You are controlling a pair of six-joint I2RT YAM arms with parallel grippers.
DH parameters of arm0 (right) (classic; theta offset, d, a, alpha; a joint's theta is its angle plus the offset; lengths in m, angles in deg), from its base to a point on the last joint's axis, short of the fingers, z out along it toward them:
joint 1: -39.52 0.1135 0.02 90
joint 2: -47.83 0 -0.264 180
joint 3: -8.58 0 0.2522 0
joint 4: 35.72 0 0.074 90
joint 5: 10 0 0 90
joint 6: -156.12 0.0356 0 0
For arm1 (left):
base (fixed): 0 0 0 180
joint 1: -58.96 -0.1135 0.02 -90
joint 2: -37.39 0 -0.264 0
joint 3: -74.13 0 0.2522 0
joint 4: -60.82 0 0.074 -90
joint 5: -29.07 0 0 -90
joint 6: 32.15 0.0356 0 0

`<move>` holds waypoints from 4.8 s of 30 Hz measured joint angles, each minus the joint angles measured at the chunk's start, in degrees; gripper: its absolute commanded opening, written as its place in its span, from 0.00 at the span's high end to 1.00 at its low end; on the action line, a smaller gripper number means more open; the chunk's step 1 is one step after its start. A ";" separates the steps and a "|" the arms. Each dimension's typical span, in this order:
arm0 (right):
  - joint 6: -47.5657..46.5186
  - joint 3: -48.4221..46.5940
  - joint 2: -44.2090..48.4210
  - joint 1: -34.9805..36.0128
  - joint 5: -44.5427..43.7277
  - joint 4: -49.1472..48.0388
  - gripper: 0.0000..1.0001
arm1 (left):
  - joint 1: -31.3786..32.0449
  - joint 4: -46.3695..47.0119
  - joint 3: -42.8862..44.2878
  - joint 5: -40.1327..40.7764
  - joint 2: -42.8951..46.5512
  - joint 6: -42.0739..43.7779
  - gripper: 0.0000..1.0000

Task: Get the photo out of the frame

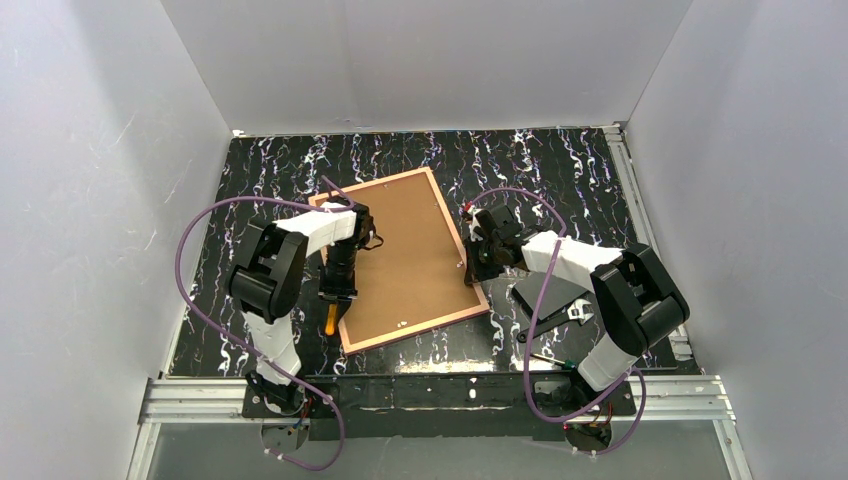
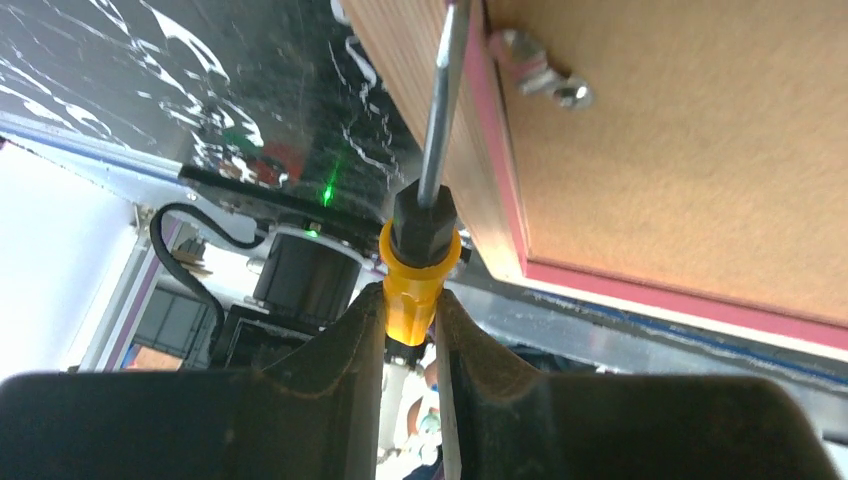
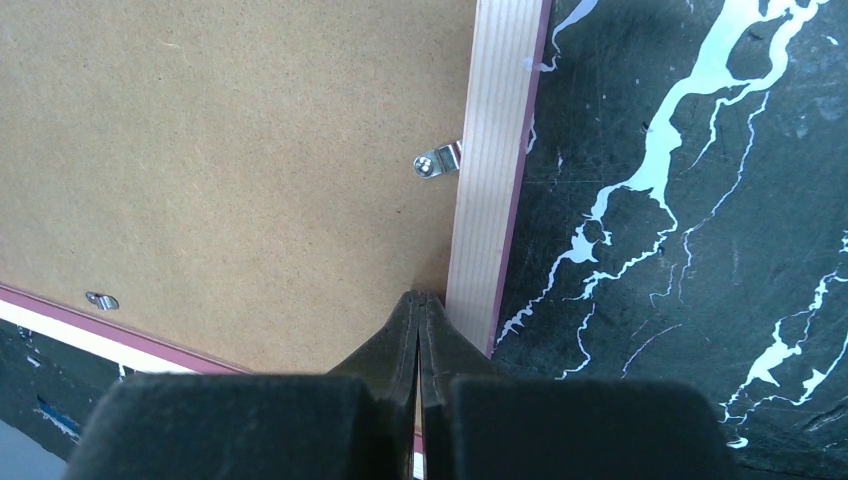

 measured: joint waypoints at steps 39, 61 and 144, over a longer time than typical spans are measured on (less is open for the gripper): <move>-0.59 3.76 6.84 0.66 -1.79 1.01 0.99 | 12.66 16.31 5.38 -7.78 0.46 6.71 0.70; 0.26 7.15 19.43 0.66 -3.91 5.77 0.99 | 16.31 37.27 -12.72 1.03 15.30 7.87 0.35; -2.80 4.70 9.38 2.54 -1.86 1.64 0.28 | -16.48 13.88 -15.41 -24.06 27.02 -3.65 1.00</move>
